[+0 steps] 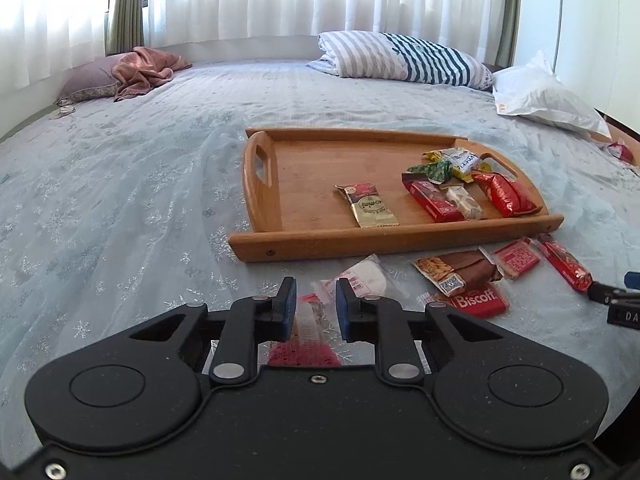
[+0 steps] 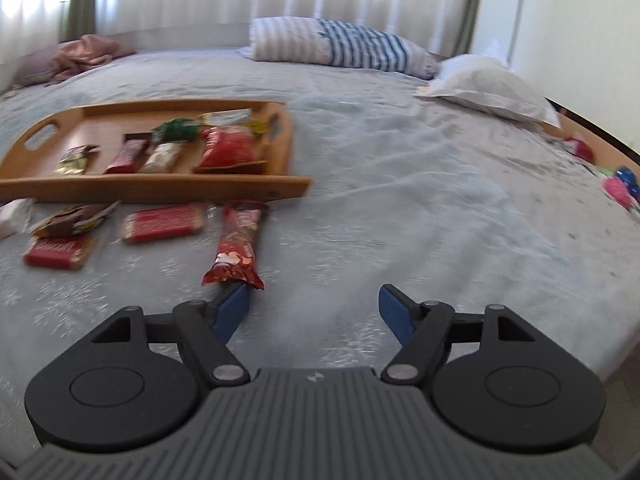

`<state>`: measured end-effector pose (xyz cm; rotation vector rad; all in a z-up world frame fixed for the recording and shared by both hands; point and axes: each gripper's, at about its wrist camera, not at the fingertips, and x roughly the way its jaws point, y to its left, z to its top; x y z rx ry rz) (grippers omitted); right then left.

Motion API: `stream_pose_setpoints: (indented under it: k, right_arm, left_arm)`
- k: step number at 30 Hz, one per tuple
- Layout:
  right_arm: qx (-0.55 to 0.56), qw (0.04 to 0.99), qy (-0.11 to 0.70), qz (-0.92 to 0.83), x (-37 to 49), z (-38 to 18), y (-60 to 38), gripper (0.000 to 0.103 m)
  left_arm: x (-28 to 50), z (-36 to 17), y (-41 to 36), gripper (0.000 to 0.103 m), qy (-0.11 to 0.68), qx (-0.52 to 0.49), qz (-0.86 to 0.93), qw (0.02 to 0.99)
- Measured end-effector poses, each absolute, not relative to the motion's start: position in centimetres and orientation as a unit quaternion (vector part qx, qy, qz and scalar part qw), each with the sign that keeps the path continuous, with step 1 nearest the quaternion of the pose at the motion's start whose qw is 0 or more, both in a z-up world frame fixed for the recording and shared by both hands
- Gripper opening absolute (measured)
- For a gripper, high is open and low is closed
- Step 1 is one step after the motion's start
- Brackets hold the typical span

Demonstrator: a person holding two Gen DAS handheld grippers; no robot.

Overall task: Organize snacks
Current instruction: 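Grasp the pink-and-white pastry packet with the left tool while the right tool grasps another red chocolate bar, then carry both snacks onto the wooden tray and open both tools to release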

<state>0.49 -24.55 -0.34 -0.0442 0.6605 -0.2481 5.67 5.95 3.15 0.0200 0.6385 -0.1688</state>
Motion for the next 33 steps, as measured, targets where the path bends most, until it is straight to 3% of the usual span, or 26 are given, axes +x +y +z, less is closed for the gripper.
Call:
stream_pose_setpoints:
  k: [3, 9, 13, 15, 20, 26, 33]
  right_arm:
    - [0.002, 0.943, 0.314, -0.112, 0.2, 0.2, -25.0, 0.082]
    - [0.011, 0.950, 0.305, -0.071, 0.3, 1.0, -23.6, 0.077]
    - [0.015, 0.956, 0.291, -0.046, 0.6, 1.4, -22.7, 0.072]
    - [0.016, 0.955, 0.292, -0.041, 1.1, 1.4, -22.4, 0.061]
    - [0.013, 0.954, 0.297, -0.047, 2.3, 1.0, -22.1, 0.056]
    - [0.013, 0.948, 0.313, -0.063, 3.9, 0.2, -22.5, 0.031]
    - [0.004, 0.946, 0.320, -0.055, 5.1, 0.0, -22.8, 0.033]
  left_arm:
    - [5.4, 2.8, 5.7, 0.022, 0.316, 0.021, -0.082, 0.945]
    - [4.6, 2.5, 5.8, 0.040, 0.309, 0.037, -0.061, 0.948]
    - [4.9, 2.2, 6.2, 0.040, 0.316, 0.032, -0.058, 0.946]
    - [5.2, 1.9, 6.4, 0.039, 0.327, 0.026, -0.059, 0.943]
    - [5.8, 1.0, 6.7, 0.032, 0.347, 0.006, -0.066, 0.936]
    - [5.5, 1.8, 7.0, 0.028, 0.339, -0.008, -0.064, 0.939]
    - [5.4, 3.4, 7.5, 0.028, 0.321, -0.007, -0.057, 0.945]
